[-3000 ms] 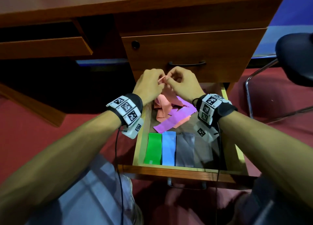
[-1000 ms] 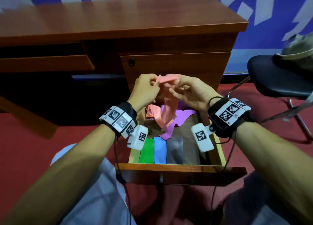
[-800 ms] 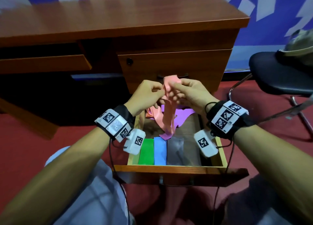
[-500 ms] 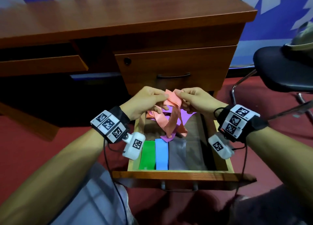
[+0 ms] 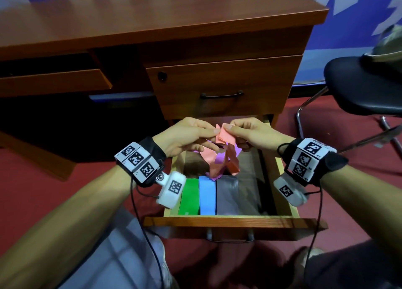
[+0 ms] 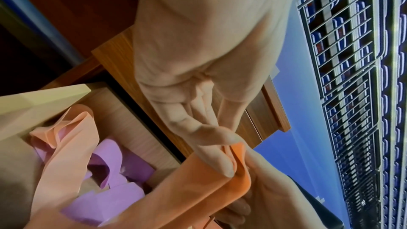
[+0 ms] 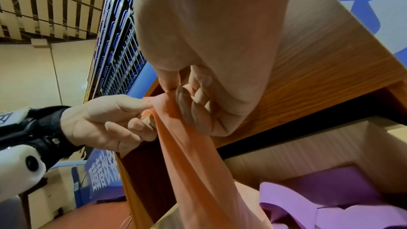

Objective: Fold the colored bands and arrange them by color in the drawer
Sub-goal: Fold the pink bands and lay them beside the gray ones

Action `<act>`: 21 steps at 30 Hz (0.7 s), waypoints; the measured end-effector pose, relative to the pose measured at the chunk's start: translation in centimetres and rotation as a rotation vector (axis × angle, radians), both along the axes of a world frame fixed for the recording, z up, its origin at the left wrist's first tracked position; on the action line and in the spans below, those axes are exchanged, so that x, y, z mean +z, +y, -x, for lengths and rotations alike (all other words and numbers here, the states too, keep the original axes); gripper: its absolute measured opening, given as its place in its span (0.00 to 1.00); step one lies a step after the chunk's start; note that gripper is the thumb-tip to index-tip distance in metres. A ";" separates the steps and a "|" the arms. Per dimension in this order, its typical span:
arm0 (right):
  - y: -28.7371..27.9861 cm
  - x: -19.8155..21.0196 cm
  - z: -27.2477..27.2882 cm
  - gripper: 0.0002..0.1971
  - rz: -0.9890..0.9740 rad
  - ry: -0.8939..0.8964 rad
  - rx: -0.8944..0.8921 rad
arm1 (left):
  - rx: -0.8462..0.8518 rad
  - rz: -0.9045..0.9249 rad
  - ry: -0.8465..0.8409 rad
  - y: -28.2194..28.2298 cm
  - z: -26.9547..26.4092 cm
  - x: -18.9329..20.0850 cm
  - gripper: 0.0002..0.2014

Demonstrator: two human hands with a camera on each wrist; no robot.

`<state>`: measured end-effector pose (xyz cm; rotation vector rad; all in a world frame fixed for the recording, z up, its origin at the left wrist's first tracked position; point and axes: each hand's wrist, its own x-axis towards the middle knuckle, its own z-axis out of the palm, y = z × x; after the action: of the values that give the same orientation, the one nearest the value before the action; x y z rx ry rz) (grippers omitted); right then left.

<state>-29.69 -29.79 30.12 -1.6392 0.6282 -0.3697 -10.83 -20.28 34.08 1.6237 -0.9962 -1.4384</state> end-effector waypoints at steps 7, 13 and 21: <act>0.4 1.0 0.1 0.18 0.037 0.029 0.061 | -0.022 0.005 0.001 0.2 -0.1 -0.2 0.05; 0.5 0.7 -0.2 0.21 0.087 0.044 0.068 | -0.090 0.002 0.009 0.2 0.2 -0.3 0.07; 0.8 0.7 -0.5 0.19 0.090 0.034 0.064 | -0.079 0.033 0.059 0.3 0.3 0.0 0.10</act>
<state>-29.21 -29.02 30.77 -1.7499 0.5903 -0.3279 -11.14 -19.94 34.04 1.5248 -1.0551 -1.5058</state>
